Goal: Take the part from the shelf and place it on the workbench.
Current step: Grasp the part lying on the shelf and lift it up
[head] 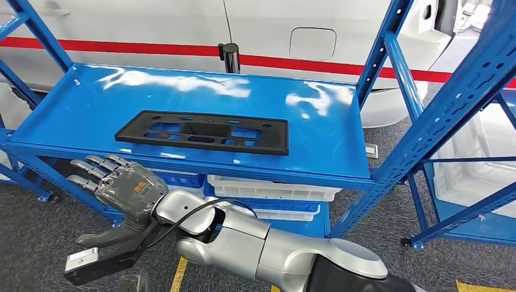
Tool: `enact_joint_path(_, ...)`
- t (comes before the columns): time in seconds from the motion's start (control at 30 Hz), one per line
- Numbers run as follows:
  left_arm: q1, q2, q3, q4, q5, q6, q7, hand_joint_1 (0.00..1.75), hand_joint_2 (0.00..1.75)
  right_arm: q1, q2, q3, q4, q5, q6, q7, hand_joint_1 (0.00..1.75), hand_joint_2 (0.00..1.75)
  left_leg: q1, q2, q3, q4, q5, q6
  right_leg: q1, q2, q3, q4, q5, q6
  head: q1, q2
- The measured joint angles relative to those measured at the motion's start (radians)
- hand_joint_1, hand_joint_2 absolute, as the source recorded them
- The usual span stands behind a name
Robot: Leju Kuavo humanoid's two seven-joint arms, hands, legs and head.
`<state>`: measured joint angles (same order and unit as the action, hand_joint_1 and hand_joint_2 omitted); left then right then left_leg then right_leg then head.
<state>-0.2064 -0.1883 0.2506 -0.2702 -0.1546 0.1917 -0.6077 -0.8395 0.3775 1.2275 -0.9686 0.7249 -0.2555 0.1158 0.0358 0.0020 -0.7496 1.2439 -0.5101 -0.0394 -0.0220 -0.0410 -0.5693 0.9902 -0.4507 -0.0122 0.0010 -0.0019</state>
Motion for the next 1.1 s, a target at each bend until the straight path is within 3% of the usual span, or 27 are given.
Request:
enact_joint_path(0.07, -0.001, 0.001, 0.0, -0.001, -0.001, -0.001, 0.0, 0.0, 0.0, 0.0, 0.0, 0.002, 0.0, -0.007, 0.002, -0.005, 0.0, 0.0, 0.008, 0.016, 0.07, -0.132, 0.062, -0.009, -0.001, -0.008, 0.003, 0.005, -0.008, 0.012, -0.001, 0.0)
enact_joint_path(0.1, -0.001, 0.001, 0.0, -0.001, -0.001, -0.002, 0.0, 0.0, 0.0, -0.001, 0.0, 0.002, 0.0, -0.011, 0.003, -0.009, 0.0, 0.0, 0.008, 0.02, 0.1, -0.187, 0.081, -0.007, 0.001, -0.011, 0.003, 0.009, -0.012, 0.019, 0.0, 0.0)
enact_joint_path(0.13, -0.002, 0.001, 0.0, -0.002, -0.002, -0.002, 0.0, 0.0, 0.0, -0.001, 0.0, 0.003, 0.0, -0.014, 0.003, -0.013, 0.0, 0.0, 0.007, 0.022, 0.119, -0.22, 0.088, -0.003, 0.005, -0.013, 0.003, 0.011, -0.015, 0.026, 0.002, 0.0)
enact_joint_path(0.2, -0.002, 0.0, 0.0, -0.002, -0.003, -0.003, 0.0, 0.0, 0.0, -0.002, 0.0, 0.004, -0.001, -0.018, 0.003, -0.017, 0.0, 0.0, -0.002, 0.014, 0.123, -0.229, 0.087, 0.016, 0.01, -0.017, 0.005, 0.01, -0.016, 0.04, 0.006, 0.0)
enact_joint_path(0.27, -0.002, 0.0, 0.0, -0.002, -0.006, -0.003, 0.0, 0.0, 0.0, -0.002, 0.0, 0.004, -0.002, -0.016, -0.001, -0.016, 0.0, 0.87, -0.006, 0.009, 0.124, -0.233, 0.09, 0.035, 0.007, -0.011, -0.002, 0.021, -0.025, 0.051, 0.007, 0.0)
enact_joint_path(0.33, -0.003, -0.001, 0.001, -0.003, -0.011, -0.004, 0.0, 0.0, 0.0, -0.003, -0.002, 0.0, 0.0, -0.006, -0.007, -0.01, 0.0, 1.75, -0.006, 0.004, 0.126, -0.237, 0.093, 0.054, 0.004, 0.01, -0.042, 0.099, -0.063, 0.048, 0.007, 0.0)
enact_joint_path(0.4, -0.004, -0.002, 0.001, -0.004, -0.018, -0.006, 0.0, 0.0, 0.0, -0.003, -0.008, -0.006, 0.012, 0.013, -0.016, 0.002, 0.0, 1.75, -0.009, -0.004, 0.126, -0.236, 0.093, 0.062, 0.005, 0.029, -0.112, 0.24, -0.114, 0.039, 0.007, 0.0)
enact_joint_path(0.43, -0.004, -0.003, 0.001, -0.004, -0.021, -0.008, 0.0, 0.0, 0.0, -0.003, -0.013, -0.01, 0.022, 0.029, -0.022, 0.012, 0.0, 1.75, -0.011, -0.01, 0.126, -0.236, 0.092, 0.063, 0.006, 0.033, -0.141, 0.293, -0.127, 0.039, 0.007, 0.0)
enact_joint_path(0.47, -0.003, -0.003, 0.001, -0.004, -0.024, -0.01, 0.0, 0.0, 0.0, -0.004, -0.016, -0.014, 0.036, 0.048, -0.028, 0.023, 0.0, 1.75, -0.013, -0.015, 0.126, -0.236, 0.092, 0.064, 0.008, 0.036, -0.154, 0.313, -0.127, 0.043, 0.007, 0.0)
enact_joint_path(0.5, -0.003, -0.004, 0.001, -0.004, -0.027, -0.011, 0.001, 0.0, 0.0, -0.007, -0.018, -0.02, 0.051, 0.071, -0.035, 0.036, 0.0, 1.75, -0.015, -0.021, 0.126, -0.236, 0.092, 0.064, 0.009, 0.037, -0.147, 0.289, -0.11, 0.048, 0.007, 0.0)
enact_joint_path(0.57, -0.003, -0.006, 0.001, -0.004, -0.032, -0.014, 0.001, 0.0, 0.0, -0.018, -0.02, -0.036, 0.086, 0.12, -0.053, 0.06, 0.0, 1.75, -0.018, -0.03, 0.127, -0.235, 0.092, 0.063, 0.011, 0.039, -0.088, 0.157, -0.054, 0.053, 0.007, 0.0)
enact_joint_path(0.63, -0.003, -0.008, 0.001, -0.004, -0.038, -0.018, 0.001, 0.0, 0.0, -0.034, -0.02, -0.054, 0.124, 0.178, -0.078, 0.084, 0.0, 1.75, -0.025, -0.037, 0.126, -0.231, 0.089, 0.06, 0.013, 0.042, -0.036, 0.044, -0.012, 0.045, 0.006, 0.0)
enact_joint_path(0.67, -0.002, -0.008, 0.001, -0.004, -0.04, -0.019, 0.001, 0.0, 0.0, -0.041, -0.02, -0.064, 0.145, 0.21, -0.09, 0.095, 0.0, 1.75, -0.027, -0.038, 0.125, -0.229, 0.088, 0.062, 0.012, 0.043, -0.025, 0.02, -0.003, 0.041, 0.006, 0.0)
enact_joint_path(0.77, 0.002, -0.008, 0.001, -0.004, -0.046, -0.023, 0.0, 0.0, 0.0, -0.056, -0.02, -0.105, 0.207, 0.304, -0.117, 0.12, 0.0, 1.75, -0.024, -0.037, 0.125, -0.228, 0.085, 0.065, 0.012, 0.044, -0.021, 0.015, 0.002, 0.037, 0.005, 0.0)
enact_joint_path(1.1, 0.002, -0.007, 0.026, -0.005, -0.094, -0.044, 0.0, 0.0, 0.0, -0.071, -0.026, -0.388, 0.369, 0.582, -0.164, 0.074, 0.0, 1.75, -0.022, -0.035, 0.128, -0.237, 0.09, 0.05, 0.017, 0.045, -0.024, 0.017, 0.003, 0.034, 0.005, 0.0)
